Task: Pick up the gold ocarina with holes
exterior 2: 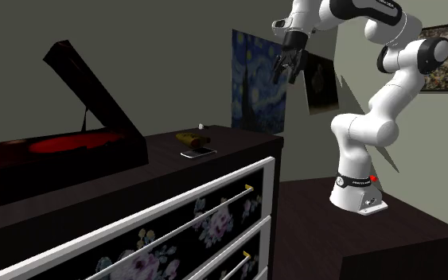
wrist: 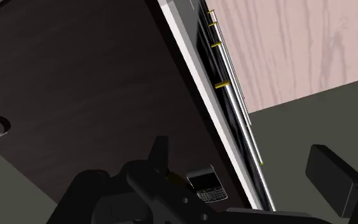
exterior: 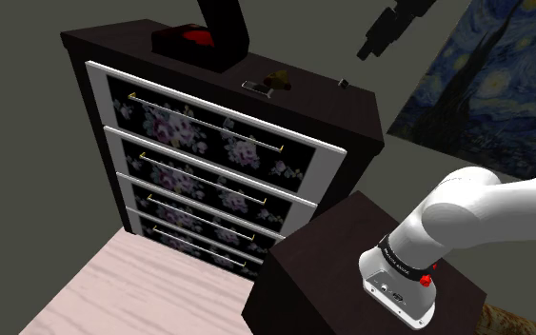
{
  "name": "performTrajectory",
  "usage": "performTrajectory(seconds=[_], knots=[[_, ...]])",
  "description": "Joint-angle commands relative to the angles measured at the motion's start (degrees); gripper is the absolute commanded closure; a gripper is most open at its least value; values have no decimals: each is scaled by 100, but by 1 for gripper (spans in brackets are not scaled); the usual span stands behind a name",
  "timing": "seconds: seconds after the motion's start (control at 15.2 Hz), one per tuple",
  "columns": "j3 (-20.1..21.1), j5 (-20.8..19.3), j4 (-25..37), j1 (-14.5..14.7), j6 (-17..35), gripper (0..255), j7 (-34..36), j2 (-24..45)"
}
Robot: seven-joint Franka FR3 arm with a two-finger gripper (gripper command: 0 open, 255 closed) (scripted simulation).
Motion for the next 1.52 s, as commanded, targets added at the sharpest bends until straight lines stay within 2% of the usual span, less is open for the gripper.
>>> performTrajectory(seconds=[0.0, 0.73, 1.45], knots=[[0, 0, 0, 0, 0, 0, 0, 0], [427, 373, 1633, -490, 416, 0, 2146, 2791], [294, 689, 3944, -796, 137, 0, 3960, 5521]])
